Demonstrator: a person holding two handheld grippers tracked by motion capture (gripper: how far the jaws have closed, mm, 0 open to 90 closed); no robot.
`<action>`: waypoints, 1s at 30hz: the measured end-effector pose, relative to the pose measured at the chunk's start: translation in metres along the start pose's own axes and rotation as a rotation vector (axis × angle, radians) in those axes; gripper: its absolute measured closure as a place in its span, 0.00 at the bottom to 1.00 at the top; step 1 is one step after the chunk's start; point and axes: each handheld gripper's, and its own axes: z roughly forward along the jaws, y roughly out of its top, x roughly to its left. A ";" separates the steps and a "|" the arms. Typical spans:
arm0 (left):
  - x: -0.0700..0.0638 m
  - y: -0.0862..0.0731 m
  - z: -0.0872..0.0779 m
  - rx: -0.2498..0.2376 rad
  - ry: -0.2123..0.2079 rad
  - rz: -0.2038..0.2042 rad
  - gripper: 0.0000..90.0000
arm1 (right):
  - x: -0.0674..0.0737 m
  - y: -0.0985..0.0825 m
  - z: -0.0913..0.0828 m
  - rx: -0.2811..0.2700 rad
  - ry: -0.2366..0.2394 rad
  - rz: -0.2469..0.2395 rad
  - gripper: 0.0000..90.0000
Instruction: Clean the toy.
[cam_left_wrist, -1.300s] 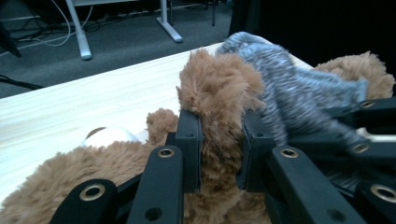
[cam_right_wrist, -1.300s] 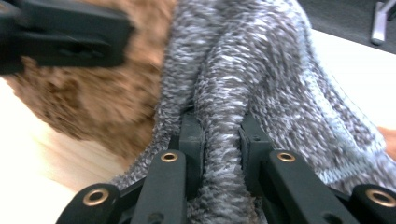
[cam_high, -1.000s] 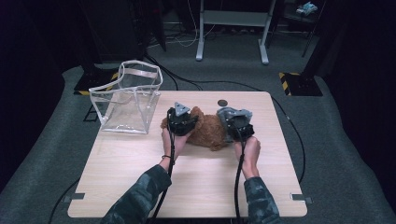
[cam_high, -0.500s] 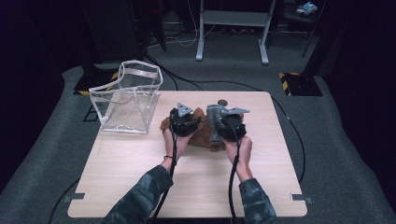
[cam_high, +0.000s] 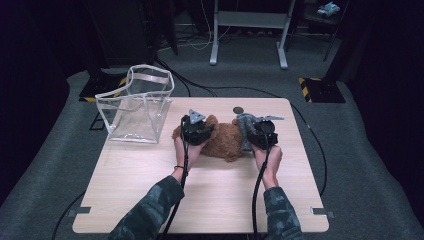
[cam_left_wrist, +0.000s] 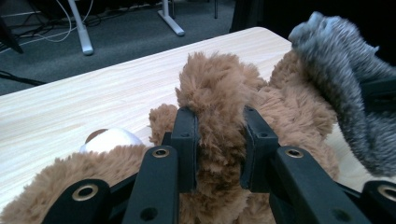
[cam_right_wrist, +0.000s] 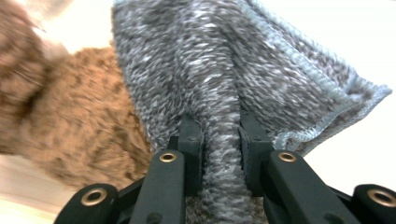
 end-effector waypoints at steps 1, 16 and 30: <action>0.000 -0.001 0.001 0.003 -0.002 -0.003 0.78 | 0.007 0.000 -0.004 -0.015 0.032 -0.006 0.83; 0.013 -0.004 -0.027 -0.011 0.009 0.031 0.43 | 0.054 -0.001 0.022 0.035 0.003 -0.141 0.84; 0.056 -0.036 -0.038 0.080 -0.021 -0.019 0.36 | 0.031 -0.002 0.026 0.054 -0.078 -0.137 0.84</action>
